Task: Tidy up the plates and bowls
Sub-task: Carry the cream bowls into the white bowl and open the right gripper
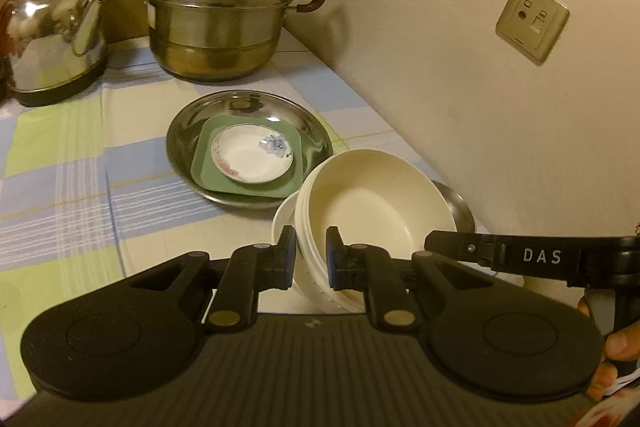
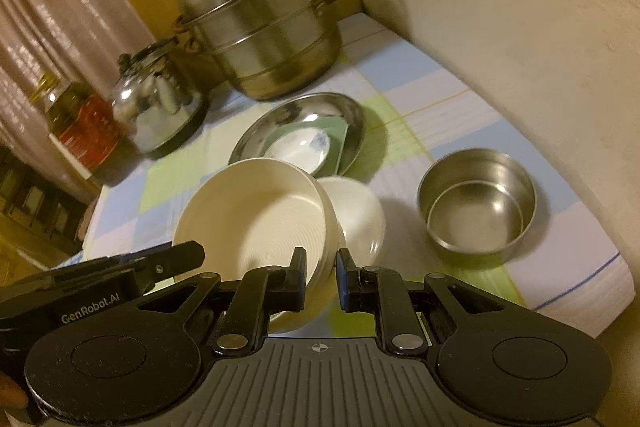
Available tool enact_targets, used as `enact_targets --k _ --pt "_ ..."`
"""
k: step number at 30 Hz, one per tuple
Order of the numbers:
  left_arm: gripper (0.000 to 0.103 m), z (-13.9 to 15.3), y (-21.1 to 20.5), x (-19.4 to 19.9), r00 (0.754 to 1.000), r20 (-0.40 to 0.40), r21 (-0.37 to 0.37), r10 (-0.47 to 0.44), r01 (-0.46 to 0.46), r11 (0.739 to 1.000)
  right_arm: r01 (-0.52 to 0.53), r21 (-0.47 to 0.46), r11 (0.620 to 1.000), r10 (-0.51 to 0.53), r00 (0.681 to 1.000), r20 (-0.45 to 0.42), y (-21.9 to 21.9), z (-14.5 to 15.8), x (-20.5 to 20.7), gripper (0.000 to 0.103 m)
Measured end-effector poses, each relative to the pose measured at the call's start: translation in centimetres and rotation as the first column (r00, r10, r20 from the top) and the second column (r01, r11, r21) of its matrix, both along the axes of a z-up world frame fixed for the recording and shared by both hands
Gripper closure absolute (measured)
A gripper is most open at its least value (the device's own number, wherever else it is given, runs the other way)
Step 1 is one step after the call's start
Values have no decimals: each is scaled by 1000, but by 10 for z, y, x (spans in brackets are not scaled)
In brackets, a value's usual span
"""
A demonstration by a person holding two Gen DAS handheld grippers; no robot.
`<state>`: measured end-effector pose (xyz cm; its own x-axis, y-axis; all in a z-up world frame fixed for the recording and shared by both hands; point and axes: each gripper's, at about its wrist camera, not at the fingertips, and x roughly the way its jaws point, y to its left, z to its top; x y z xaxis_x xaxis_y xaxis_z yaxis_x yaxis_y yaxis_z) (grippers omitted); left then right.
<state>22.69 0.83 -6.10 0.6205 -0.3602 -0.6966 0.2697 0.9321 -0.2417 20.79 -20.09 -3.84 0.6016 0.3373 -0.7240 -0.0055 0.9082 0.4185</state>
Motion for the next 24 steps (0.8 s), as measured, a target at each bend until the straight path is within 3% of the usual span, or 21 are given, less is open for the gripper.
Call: enact_targets --k 10,24 --pt "90 -19 -8 36 999 -54 -1 -4 4 1000 23 -4 1000 -23 998 -57 -10 -14 37 86" --pt "90 -36 -12 47 994 -105 8 -7 8 1000 29 0 1000 -29 994 -109 -13 -32 50 86"
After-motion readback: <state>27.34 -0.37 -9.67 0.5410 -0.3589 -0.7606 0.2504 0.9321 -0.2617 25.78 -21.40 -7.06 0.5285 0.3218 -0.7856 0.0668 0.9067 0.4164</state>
